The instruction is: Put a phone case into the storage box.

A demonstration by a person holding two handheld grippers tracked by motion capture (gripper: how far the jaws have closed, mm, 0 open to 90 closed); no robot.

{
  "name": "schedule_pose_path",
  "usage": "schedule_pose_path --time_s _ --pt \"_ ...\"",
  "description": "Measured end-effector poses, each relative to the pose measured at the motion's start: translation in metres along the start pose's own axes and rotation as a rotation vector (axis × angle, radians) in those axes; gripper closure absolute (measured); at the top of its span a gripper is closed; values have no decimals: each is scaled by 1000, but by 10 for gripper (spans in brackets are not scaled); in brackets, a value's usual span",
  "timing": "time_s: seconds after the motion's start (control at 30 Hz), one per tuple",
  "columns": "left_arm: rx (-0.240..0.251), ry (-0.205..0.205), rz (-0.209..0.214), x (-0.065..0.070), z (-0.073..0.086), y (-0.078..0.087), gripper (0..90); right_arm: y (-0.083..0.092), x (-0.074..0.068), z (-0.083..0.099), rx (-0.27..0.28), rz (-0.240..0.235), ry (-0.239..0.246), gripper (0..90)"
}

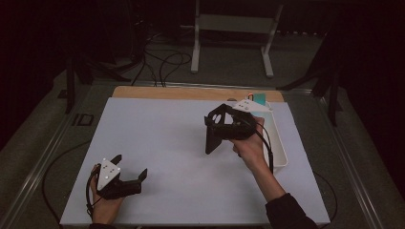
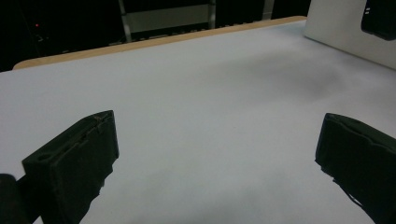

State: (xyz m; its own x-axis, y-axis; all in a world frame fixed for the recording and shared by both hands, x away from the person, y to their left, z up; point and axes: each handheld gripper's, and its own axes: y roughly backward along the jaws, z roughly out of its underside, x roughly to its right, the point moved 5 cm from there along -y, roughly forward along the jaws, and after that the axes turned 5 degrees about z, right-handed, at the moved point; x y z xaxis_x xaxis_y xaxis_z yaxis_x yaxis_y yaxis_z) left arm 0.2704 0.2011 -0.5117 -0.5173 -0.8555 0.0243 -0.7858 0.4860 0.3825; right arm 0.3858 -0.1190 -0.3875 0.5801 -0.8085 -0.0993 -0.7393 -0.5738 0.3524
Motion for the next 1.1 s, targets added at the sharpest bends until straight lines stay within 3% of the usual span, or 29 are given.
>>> schedule_pose_path --time_s 0.63,1.1 --pt "18 5 -17 -1 -1 2 0 -7 27 -18 5 85 25 141" --pt "26 10 -18 -2 -2 3 0 -9 53 -30 12 163 11 141"
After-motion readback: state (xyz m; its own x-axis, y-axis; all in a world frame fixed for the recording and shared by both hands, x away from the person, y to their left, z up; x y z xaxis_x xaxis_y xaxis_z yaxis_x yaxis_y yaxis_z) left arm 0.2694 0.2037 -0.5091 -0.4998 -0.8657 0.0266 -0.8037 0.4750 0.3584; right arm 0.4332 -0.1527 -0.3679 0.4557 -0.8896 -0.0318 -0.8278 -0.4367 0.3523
